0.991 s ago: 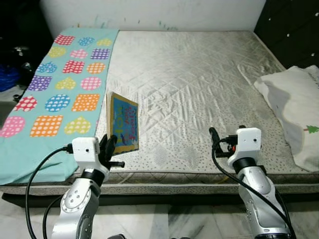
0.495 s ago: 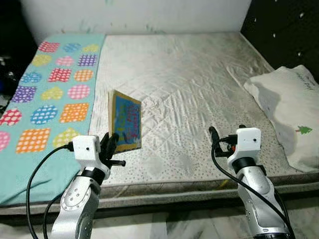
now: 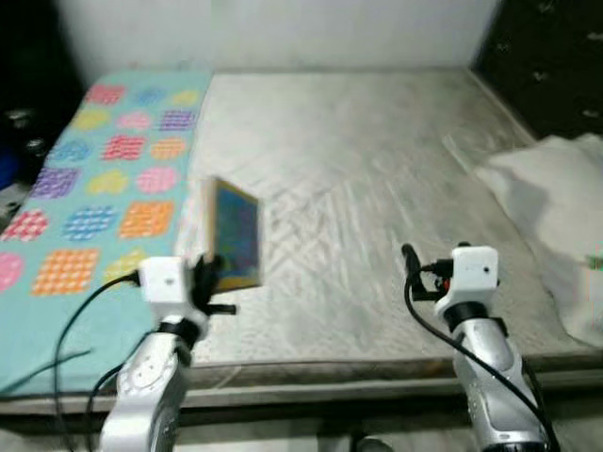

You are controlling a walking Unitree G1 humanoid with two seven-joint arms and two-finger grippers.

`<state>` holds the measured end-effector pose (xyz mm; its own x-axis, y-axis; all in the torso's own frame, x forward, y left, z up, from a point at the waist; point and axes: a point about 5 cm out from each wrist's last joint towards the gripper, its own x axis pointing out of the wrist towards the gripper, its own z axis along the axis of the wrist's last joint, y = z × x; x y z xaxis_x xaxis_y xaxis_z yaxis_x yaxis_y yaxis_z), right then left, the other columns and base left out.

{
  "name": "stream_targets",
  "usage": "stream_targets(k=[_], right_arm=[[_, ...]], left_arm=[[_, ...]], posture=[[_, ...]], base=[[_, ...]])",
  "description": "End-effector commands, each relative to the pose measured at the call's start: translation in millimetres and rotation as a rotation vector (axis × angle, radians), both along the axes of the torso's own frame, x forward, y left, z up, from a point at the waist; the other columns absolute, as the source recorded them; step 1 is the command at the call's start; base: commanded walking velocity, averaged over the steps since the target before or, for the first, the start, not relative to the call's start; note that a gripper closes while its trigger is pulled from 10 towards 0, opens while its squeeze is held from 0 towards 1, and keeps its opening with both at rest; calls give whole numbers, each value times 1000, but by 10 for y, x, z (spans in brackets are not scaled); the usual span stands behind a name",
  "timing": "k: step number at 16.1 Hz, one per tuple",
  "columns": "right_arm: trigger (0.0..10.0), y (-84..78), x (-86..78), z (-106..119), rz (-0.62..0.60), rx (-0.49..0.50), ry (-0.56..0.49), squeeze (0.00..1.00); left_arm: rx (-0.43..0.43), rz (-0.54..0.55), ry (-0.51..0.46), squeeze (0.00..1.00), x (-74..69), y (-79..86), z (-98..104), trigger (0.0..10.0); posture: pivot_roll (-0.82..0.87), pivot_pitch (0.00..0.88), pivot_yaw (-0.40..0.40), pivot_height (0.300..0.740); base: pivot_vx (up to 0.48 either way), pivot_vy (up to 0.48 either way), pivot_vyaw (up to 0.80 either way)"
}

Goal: Clean up the room

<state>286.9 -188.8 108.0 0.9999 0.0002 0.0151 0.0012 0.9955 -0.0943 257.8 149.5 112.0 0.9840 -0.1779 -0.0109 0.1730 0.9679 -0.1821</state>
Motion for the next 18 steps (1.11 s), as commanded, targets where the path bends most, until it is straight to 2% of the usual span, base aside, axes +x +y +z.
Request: stream_targets(k=[1,4,9,18], right_arm=[[10000,18,16,37,10,-6,-14,0],[10000,16,16,34,10,-6,-13,0],[10000,18,44,47,19,-11,-22,0],[10000,44,76,64,41,-32,-30,0]], left_arm=[[12,23,-29,0,0,61,63,10000],[8,21,-27,0,-2,56,61,10000],[-2,17,-27,0,8,38,60,10000],[-7,21,-33,0,20,32,67,10000]], posture=[[-14,107,10,740],[-15,107,10,740],[-15,99,4,740],[-16,89,0,740]], base=[[0,0,0],[0,0,-800],[0,-274,-607],[0,-278,0]])
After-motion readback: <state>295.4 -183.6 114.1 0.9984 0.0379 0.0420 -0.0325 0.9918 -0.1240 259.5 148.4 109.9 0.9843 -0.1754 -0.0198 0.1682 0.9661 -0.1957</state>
